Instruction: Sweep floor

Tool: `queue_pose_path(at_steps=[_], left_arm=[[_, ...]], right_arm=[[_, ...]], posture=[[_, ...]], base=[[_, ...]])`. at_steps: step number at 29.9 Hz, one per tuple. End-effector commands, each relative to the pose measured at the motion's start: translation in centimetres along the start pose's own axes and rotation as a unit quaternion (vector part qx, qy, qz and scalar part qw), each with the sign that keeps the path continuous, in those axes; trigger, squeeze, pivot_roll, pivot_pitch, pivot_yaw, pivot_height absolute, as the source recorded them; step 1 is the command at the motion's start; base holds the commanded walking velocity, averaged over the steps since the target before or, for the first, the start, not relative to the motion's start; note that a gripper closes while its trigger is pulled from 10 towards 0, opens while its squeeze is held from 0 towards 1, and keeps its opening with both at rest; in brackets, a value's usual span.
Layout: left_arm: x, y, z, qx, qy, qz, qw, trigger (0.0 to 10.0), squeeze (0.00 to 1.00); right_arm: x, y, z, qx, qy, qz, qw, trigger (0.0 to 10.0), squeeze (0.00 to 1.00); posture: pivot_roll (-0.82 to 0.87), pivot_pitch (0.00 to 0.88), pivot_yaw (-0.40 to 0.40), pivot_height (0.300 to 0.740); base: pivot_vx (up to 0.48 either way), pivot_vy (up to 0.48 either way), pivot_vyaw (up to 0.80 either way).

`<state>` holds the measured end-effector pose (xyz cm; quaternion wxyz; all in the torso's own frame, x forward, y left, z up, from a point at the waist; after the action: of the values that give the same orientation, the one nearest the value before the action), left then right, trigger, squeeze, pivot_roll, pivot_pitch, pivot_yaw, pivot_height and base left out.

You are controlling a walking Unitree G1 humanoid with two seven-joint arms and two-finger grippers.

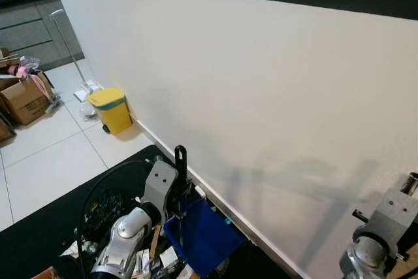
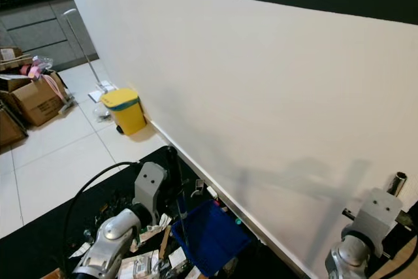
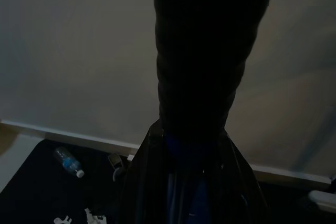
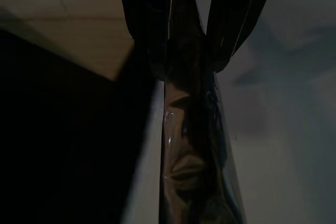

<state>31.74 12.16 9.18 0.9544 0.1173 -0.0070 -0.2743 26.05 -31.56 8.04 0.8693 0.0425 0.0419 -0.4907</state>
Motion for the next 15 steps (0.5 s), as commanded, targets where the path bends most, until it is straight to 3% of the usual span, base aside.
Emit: queue_pose_path(at_steps=[1, 3, 9, 15], left_arm=[[-0.2, 0.3, 0.5, 0.005, -0.010, 0.006, 1.000, 10.0, 0.00], [-0.2, 0.3, 0.5, 0.005, -0.010, 0.006, 1.000, 10.0, 0.00], [-0.1, 0.3, 0.5, 0.005, -0.011, 0.008, 1.000, 10.0, 0.00], [-0.2, 0.4, 0.4, 0.005, -0.008, 0.012, 1.000, 10.0, 0.00]], right_arm=[[0.5, -0.3, 0.1, -0.011, 0.001, -0.017, 1.000, 10.0, 0.00], [0.7, -0.1, -0.1, -0.003, 0.005, -0.017, 1.000, 10.0, 0.00], [0.4, 1.4, -1.0, 0.077, 0.048, 0.016, 0.996, 10.0, 0.00], [-0.6, 3.9, 0.2, 0.133, 0.047, 0.062, 0.988, 10.0, 0.00]], posture=[[-0.03, 0.093, 0.106, 0.740], [-0.03, 0.092, 0.106, 0.740], [-0.03, 0.092, 0.105, 0.740], [-0.02, 0.094, 0.102, 0.740]], base=[[0.000, 0.000, 0.00], [0.000, 0.000, 0.00], [0.000, 0.000, 0.00], [0.000, 0.000, 0.00]])
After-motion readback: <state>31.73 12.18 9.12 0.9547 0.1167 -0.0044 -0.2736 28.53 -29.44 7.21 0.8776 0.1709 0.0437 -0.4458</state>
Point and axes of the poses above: a point about 5 cm out from each wrist's last joint towards the gripper, its own x axis pointing out of the wrist towards the gripper, its own z axis along the axis of the wrist's last joint, y = z × x, the point moved 1 cm from there along x, pointing out of the wrist towards the gripper, and after that the axes turned 4 degrees about x, right-handed, at the moved point
